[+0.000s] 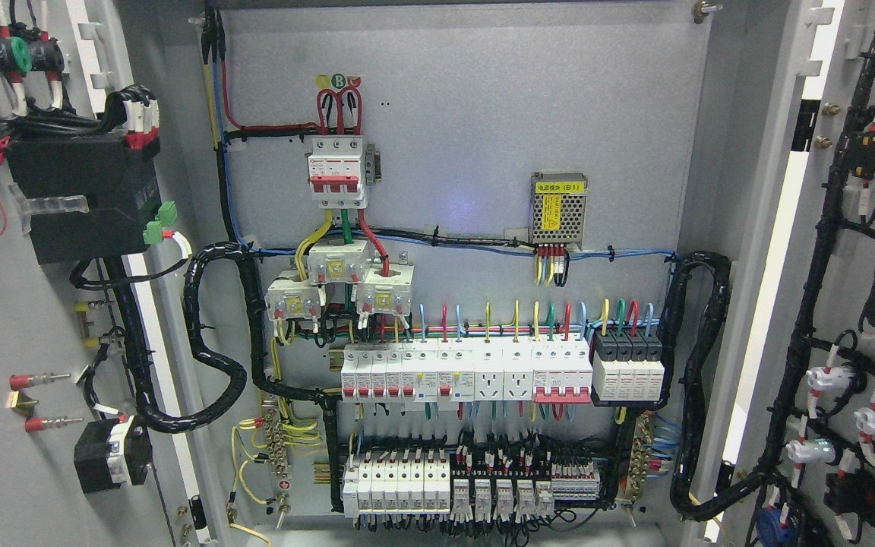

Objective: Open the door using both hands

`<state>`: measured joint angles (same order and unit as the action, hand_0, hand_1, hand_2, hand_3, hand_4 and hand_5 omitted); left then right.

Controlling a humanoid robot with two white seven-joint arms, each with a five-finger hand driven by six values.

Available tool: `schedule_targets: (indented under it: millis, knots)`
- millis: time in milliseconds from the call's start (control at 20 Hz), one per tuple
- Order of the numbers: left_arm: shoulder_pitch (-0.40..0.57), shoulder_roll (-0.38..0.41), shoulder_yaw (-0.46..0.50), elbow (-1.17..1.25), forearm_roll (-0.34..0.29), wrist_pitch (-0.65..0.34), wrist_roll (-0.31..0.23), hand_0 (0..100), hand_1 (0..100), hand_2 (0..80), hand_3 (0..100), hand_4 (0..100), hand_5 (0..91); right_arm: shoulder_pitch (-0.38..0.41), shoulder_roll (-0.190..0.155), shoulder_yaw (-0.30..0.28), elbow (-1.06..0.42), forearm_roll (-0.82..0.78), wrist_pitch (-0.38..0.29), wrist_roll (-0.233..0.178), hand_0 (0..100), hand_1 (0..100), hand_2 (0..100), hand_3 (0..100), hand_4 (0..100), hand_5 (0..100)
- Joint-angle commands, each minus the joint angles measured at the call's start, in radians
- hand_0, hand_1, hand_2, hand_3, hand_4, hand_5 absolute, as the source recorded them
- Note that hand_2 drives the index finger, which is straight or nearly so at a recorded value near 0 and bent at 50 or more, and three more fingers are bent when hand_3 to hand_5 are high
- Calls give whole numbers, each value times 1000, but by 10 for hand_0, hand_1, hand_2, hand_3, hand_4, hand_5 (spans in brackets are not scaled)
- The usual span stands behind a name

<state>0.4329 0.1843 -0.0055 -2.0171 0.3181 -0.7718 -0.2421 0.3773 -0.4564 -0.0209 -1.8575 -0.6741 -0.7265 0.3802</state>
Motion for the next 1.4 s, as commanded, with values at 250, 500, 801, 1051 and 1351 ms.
schedule_targets:
  millis: [250,500,801,1051,1351]
  knots:
    - [9,10,113,3,61,-215,-3,0,0,0,0,32,0,6,-33,-85,70,-56,-1,13,0,0,0,0,0,0]
    - [24,21,169,4,101,-215,-5,0,0,0,0,32,0,8,-36,-103,74,-56,-1,19,0,0,0,0,0,0]
    - [27,43,232,8,160,-215,-9,0,0,0,0,33,0,8,-65,-117,77,-97,-1,39,0,0,0,0,0,0]
    - [36,53,269,18,179,-215,-9,0,0,0,0,33,0,8,-79,-136,89,-119,-1,40,0,0,0,0,0,0]
    - [52,63,306,44,199,-215,-11,0,0,0,0,33,0,6,-99,-139,89,-134,-1,78,0,0,0,0,0,0]
